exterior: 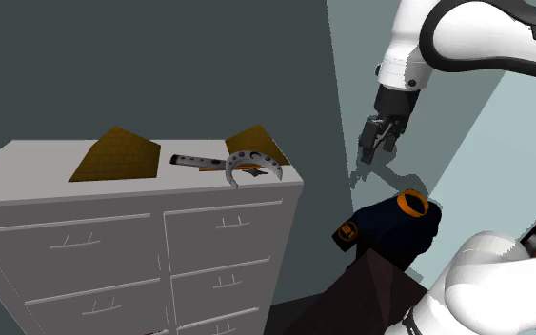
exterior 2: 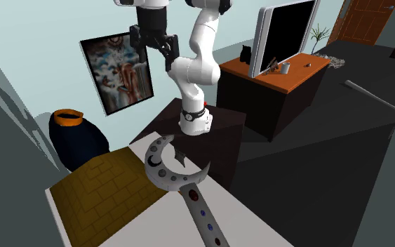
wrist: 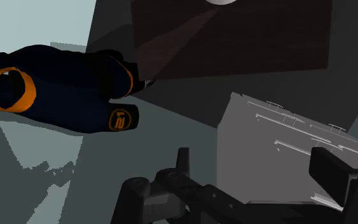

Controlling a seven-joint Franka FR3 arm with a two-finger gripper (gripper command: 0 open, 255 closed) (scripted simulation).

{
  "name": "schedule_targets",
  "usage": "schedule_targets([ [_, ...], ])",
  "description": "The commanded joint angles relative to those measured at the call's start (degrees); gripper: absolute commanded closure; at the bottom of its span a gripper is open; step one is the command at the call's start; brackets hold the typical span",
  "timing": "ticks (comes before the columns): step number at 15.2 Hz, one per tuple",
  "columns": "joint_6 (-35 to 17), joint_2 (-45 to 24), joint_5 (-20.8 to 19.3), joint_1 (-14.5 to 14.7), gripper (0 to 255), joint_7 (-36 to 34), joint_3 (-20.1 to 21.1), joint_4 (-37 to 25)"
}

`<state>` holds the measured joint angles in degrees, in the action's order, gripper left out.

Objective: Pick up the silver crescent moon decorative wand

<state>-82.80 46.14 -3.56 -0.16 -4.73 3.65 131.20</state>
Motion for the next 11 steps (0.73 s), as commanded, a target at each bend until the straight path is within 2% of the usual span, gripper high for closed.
schedule_targets([
  [1,0.0,0.0,0.0,0.0,0,0.0,0.0,0.0],
  [11,-12.76,-12.48,3.84,2.02,0,-9.86,9.84,-2.99],
])
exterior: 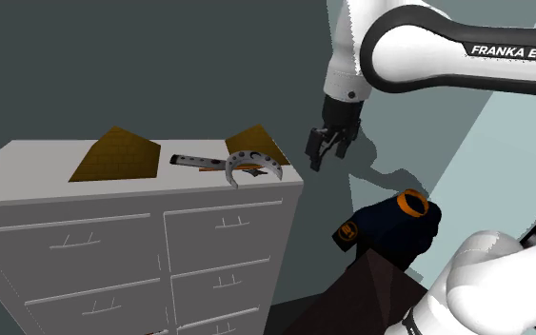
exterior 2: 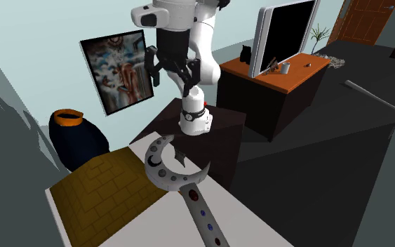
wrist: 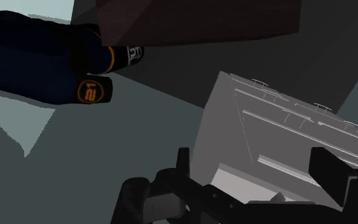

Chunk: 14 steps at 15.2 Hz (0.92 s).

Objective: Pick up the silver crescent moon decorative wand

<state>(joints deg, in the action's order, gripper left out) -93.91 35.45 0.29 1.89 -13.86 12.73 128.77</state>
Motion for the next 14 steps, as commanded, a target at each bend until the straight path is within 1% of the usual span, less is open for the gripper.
schedule_targets([
  [1,-2.81,-3.3,0.05,0.06,0,-1.72,1.75,-1.24],
  [5,-7.06,-9.77,-0.48,0.26,0,-5.89,5.7,-4.64],
  [8,-9.76,-15.06,-1.77,0.28,0,-9.26,8.64,-7.92],
  [11,-11.92,-20.74,-3.93,0.3,0,-12.88,11.53,-11.84],
  [14,-13.43,-26.85,-7.04,0.58,0,-16.78,14.2,-16.45],
])
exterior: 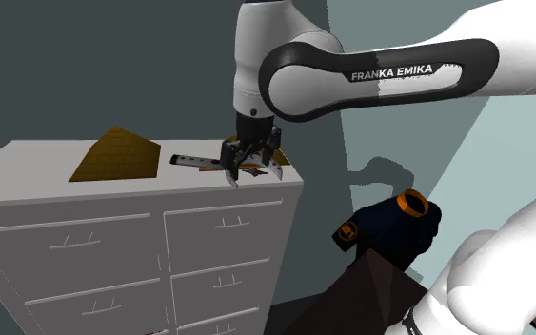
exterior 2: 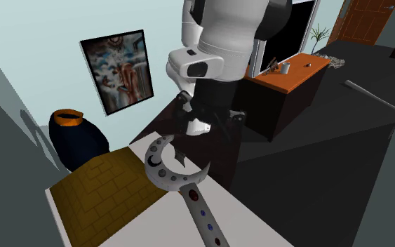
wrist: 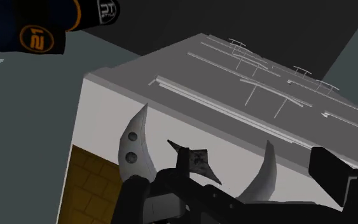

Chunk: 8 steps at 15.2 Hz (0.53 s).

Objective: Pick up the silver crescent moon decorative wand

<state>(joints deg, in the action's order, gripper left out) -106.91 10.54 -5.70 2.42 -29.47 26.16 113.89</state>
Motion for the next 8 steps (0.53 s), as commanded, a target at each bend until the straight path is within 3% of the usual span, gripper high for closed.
schedule_targets([
  [1,-0.77,-4.08,-2.29,0.24,0,-2.52,1.59,-3.26],
  [8,-5.31,-5.48,-3.33,0.43,0,-4.01,1.92,0.1],
])
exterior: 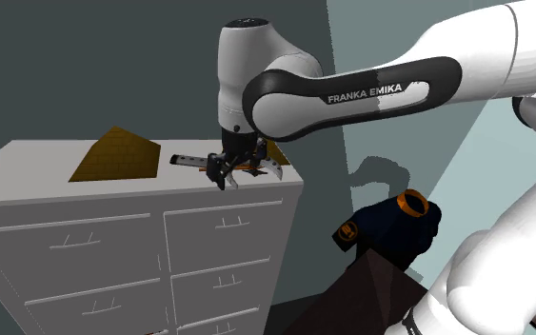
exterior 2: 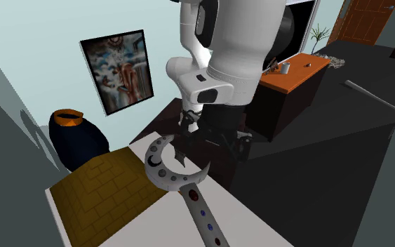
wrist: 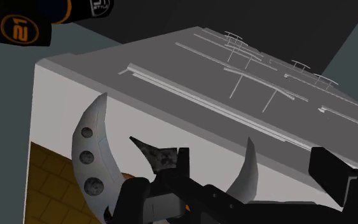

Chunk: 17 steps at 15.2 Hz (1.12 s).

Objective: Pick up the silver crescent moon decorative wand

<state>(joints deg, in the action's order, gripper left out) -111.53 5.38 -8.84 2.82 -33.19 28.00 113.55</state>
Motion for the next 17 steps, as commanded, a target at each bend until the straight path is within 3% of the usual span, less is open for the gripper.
schedule_targets([
  [1,-1.86,-0.55,-0.4,0.03,0,-0.59,0.12,1.41],
  [3,-1.86,-0.54,-0.4,0.03,0,-0.59,0.12,1.41],
  [4,-1.79,-0.59,-0.42,0.06,255,-0.66,0.17,1.32],
  [13,-1.86,-0.55,-0.4,-0.02,255,-0.58,0.18,1.41],
  [17,1.09,-0.02,0.06,-0.05,255,0.13,0.11,-1.14],
])
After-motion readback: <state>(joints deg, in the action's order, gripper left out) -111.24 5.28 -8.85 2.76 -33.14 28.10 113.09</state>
